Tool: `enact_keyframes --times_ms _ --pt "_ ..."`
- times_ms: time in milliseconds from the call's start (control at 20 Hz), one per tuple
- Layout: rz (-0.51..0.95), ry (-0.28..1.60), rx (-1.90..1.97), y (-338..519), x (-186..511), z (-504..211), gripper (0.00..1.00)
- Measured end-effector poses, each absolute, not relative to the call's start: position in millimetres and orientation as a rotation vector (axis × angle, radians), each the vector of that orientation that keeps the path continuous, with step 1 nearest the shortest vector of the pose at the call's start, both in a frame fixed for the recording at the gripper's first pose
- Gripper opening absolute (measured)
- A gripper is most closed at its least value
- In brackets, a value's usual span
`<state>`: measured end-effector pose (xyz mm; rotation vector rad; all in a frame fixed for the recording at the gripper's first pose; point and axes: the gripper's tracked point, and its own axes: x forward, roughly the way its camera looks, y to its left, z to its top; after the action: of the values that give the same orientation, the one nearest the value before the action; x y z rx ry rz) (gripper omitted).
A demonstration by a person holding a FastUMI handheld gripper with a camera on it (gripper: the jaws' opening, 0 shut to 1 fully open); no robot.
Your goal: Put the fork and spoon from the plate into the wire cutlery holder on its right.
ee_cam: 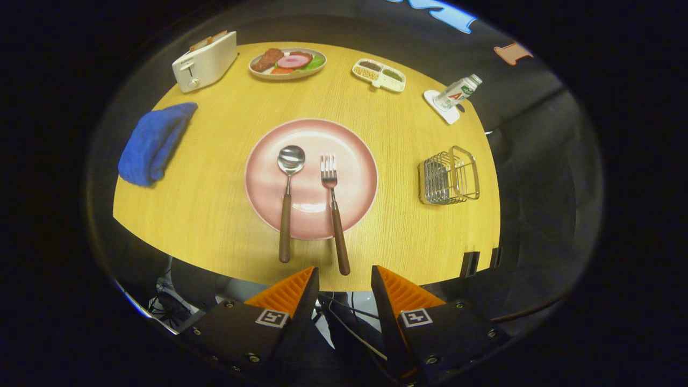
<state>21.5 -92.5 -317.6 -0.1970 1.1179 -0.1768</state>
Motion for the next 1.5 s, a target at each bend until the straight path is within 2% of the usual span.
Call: enact_keyframes --times_ms 650,750,800,850,950,1000,1150,1200,1500 --pt "-0.102 1.230 -0.151 -102.9 60.3 -390.1 0.59" --pt "-0.090 1.237 -0.158 -105.5 62.9 -395.6 0.43" --pt "-0.089 1.241 -0.163 -106.3 64.9 -396.8 0.28" --pt "-0.089 1.243 -0.163 -107.0 63.9 -399.0 0.24" --pt "-0.080 1.235 -0.175 -104.3 59.6 -391.4 0.23" --pt "-0.089 1.233 -0.188 -108.7 63.5 -396.4 0.13" --pt "-0.088 1.200 -0.190 -104.3 65.8 -387.8 0.13" --pt "-0.077 1.189 -0.189 -102.4 65.1 -385.1 0.04" --pt "-0.110 1.143 -0.229 -100.0 61.8 -351.4 0.04"
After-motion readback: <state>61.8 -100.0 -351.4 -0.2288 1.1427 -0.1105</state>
